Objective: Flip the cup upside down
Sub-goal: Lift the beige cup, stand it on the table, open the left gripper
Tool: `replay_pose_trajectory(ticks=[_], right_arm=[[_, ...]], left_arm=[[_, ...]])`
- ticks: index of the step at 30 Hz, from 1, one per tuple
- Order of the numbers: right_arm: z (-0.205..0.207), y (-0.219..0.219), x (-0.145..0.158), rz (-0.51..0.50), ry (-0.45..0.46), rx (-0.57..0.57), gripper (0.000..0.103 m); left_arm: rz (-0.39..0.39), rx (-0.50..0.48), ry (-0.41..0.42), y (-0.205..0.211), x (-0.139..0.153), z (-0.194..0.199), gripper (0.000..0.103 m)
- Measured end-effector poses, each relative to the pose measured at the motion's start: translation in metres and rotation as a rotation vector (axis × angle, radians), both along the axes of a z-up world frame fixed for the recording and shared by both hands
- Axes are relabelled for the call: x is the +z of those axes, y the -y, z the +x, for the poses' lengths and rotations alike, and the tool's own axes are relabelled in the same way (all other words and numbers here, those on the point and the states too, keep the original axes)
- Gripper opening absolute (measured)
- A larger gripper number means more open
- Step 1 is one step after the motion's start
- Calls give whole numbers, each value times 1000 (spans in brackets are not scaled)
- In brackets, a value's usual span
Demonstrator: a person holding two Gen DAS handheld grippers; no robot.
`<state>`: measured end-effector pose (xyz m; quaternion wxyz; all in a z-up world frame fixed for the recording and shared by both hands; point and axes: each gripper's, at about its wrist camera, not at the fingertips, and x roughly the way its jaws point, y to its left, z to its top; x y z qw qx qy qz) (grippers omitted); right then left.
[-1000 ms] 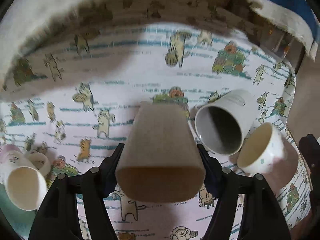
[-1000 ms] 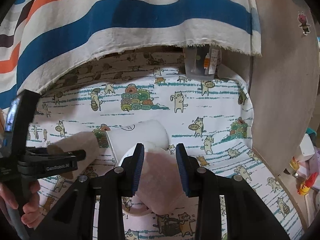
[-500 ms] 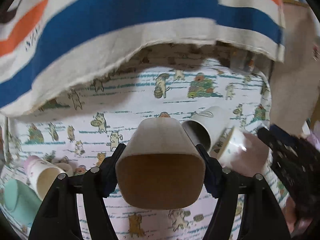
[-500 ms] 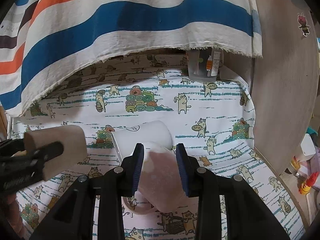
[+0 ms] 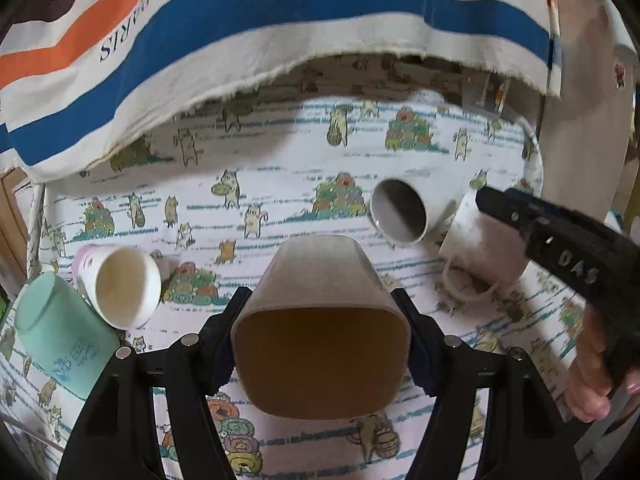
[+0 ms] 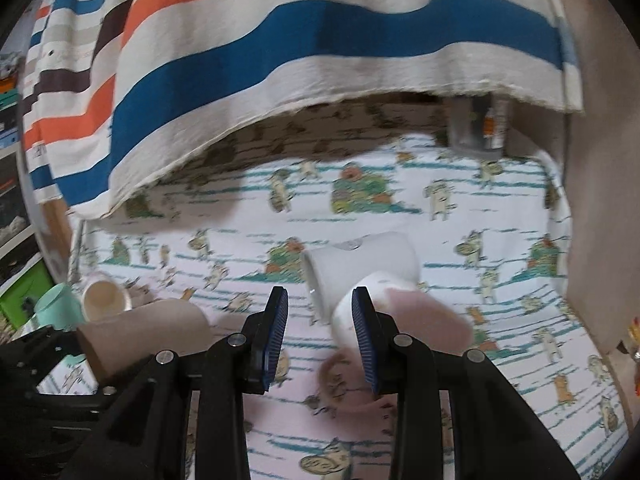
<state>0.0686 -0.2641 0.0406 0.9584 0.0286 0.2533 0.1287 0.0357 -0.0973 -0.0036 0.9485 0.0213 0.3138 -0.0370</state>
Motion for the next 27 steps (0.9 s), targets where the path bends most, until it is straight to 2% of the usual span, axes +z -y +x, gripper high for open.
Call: replay_pose_trajectory(ticks=[8, 10, 12, 16, 17, 18, 19, 20, 22, 27], right_arm=[[-4, -6, -3, 13, -14, 51, 35], [-4, -6, -3, 16, -16, 50, 35], [-4, -6, -3, 13, -17, 48, 35], [-4, -5, -2, 15, -18, 50, 35], [-4, -5, -2, 15, -17, 50, 35], [-3, -5, -2, 14, -17, 48, 35], [-3, -5, -3, 14, -19, 48, 36], [-4, -5, -2, 14, -20, 48, 41], [-5, -4, -1, 8, -7, 38, 52], [-10, -2, 5, 7, 37, 38, 56]], left_arm=[[54, -6, -28, 5, -17, 2, 68], [47, -10, -61, 6, -20, 4, 68], [73, 20, -127, 7, -28, 8, 68], [87, 21, -141, 8, -29, 6, 68], [78, 17, -146, 7, -28, 7, 70], [67, 18, -152, 5, -27, 7, 80], [50, 17, -156, 2, -26, 8, 85], [30, 14, -153, -2, -23, 8, 88], [9, 15, -132, -9, -16, 5, 88], [1, 10, -53, -32, 1, -5, 88]])
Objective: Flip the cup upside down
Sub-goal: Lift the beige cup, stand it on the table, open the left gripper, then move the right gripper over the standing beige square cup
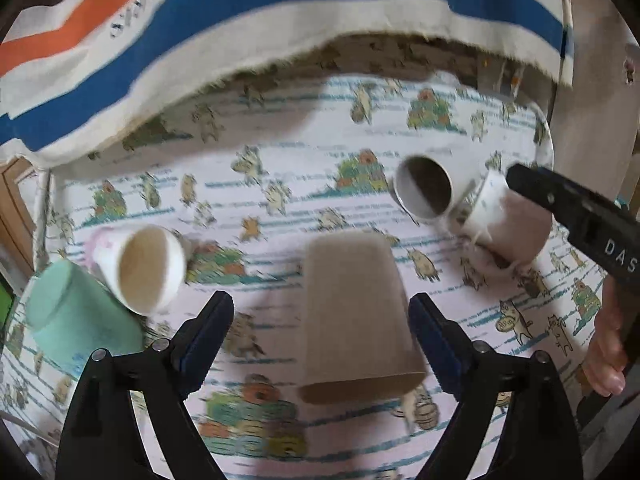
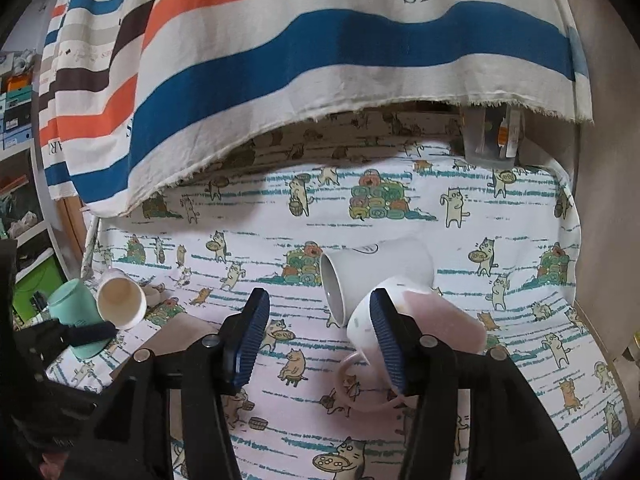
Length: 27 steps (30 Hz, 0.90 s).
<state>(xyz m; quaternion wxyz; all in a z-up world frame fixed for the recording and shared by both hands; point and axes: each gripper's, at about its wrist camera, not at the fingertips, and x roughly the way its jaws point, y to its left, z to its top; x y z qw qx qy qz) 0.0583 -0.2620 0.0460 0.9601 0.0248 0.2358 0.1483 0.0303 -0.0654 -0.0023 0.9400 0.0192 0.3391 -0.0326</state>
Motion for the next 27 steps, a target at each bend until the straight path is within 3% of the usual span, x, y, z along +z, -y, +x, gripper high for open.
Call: replay_pose_trajectory(ticks=[5, 9, 11, 18, 21, 27], right_arm=[[-1, 0, 1, -3, 13, -9, 64], [-3, -1, 0, -5, 20, -9, 73], [-3, -2, 0, -3, 20, -17, 84], [-4, 2, -1, 25, 32, -38, 90], [-1, 0, -1, -25, 55, -73, 92], [5, -1, 12, -10, 15, -108, 92]], left_arm=[[-31, 13, 52, -29, 12, -7, 89], [-29, 22, 127, -43, 20, -17, 103], [-28, 22, 161, -49, 24, -20, 103], [-29, 40, 217, -76, 21, -14, 103], [-29, 57, 245, -87, 15, -9, 103], [-69, 53, 310, -97, 4, -11, 103]])
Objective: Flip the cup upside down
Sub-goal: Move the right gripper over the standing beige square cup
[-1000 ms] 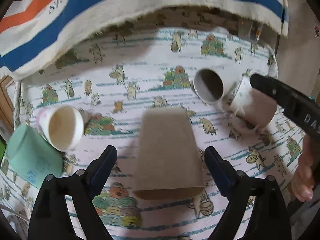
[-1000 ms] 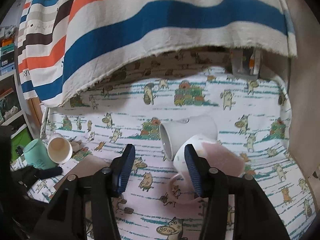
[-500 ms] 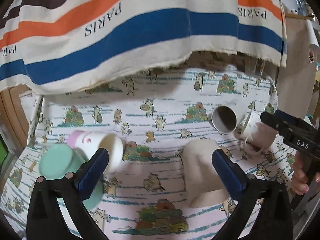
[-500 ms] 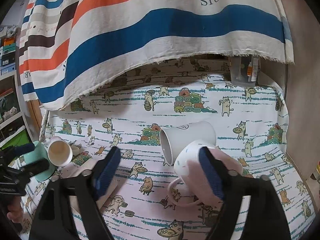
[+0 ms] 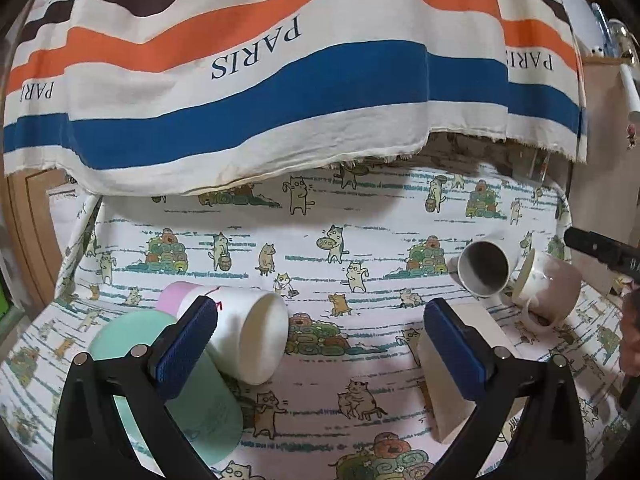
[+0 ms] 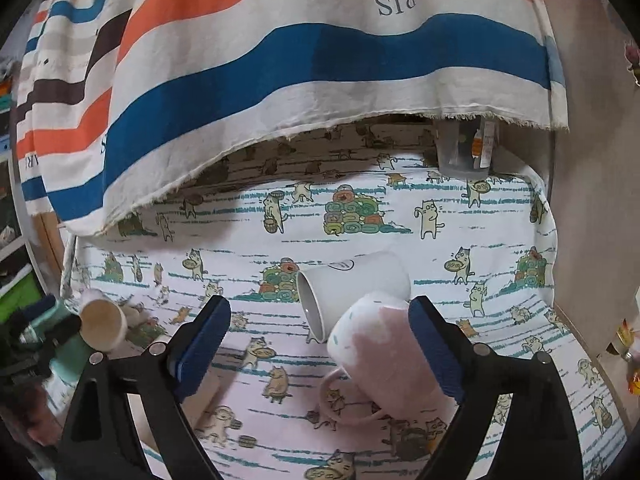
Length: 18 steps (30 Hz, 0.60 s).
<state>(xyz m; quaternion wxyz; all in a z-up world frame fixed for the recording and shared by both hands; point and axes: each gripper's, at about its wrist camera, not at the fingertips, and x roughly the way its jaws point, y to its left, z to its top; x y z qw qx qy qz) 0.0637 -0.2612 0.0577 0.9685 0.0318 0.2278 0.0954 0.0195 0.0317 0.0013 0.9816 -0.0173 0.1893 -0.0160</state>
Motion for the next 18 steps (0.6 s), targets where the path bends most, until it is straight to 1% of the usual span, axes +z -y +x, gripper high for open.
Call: replay_pose_trajectory(ticks=[3, 6, 9, 10, 11, 14, 15, 17, 18], right_arm=[[-3, -10, 11, -23, 1, -4, 92], [-11, -26, 18, -41, 14, 4, 92], [-16, -42, 20, -43, -3, 27, 96], [-16, -48, 19, -42, -14, 32, 99], [-16, -52, 19, -40, -22, 34, 99], [-12, -66, 17, -49, -59, 40, 99], [-12, -69, 16, -52, -64, 42, 99], [-11, -76, 17, -62, -66, 38, 99], [-10, -79, 18, -66, -68, 38, 99]], left_arm=[[-3, -6, 22, 2, -1, -2, 103], [2, 3, 11, 3, -2, 1, 103], [-15, 31, 10, -2, -2, 1, 103], [-19, 43, 19, -5, -2, 0, 103], [-17, 50, 36, -6, 0, -2, 103], [22, 102, 96, -9, 6, -7, 103], [18, 111, 116, -11, 7, -9, 103], [6, 106, 128, -13, 4, -10, 103], [11, 96, 122, -12, 4, -8, 103]])
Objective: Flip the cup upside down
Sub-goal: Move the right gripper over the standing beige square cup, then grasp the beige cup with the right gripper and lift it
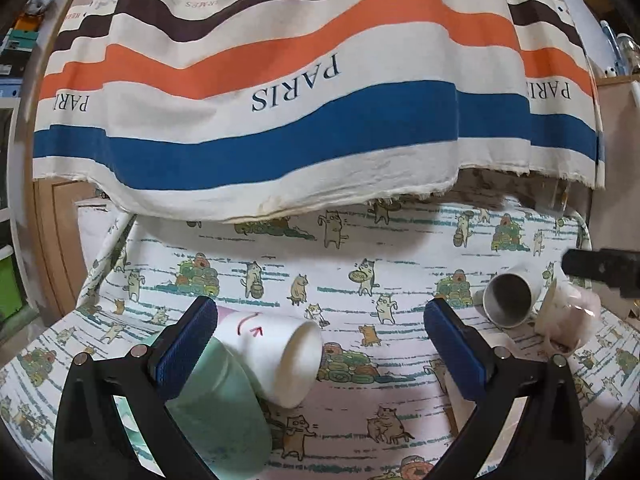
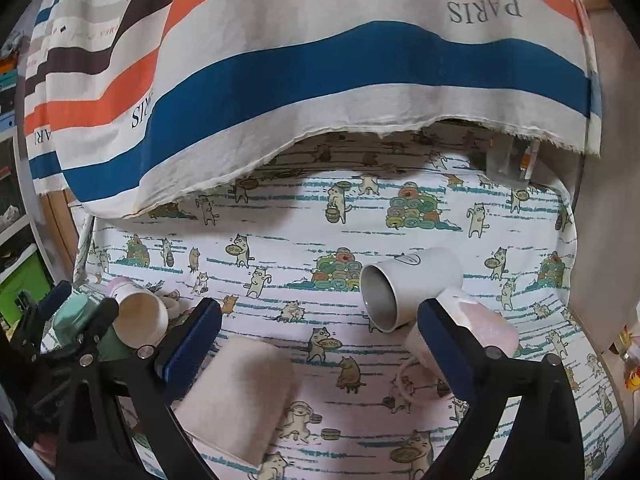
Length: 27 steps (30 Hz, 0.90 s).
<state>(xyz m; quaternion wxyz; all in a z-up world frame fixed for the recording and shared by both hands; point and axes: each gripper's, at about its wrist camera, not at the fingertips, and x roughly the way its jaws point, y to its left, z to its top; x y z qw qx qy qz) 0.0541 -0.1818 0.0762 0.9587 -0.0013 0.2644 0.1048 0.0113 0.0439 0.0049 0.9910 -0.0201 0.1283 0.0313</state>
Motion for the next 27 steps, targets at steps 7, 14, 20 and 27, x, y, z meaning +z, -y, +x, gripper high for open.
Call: replay_pose_trajectory(ticks=[7, 14, 20, 27], right_arm=[[18, -12, 4, 34, -140, -10, 99], [44, -20, -4, 31, -331, -6, 99], [67, -40, -28, 45, -513, 52, 99], [98, -53, -70, 92, -742, 27, 94]], left_arm=[[7, -21, 38, 2, 2, -6, 103], [-45, 35, 36, -11, 2, -7, 103], [-65, 57, 19, -15, 0, -4, 103], [-92, 80, 4, -21, -1, -2, 103]])
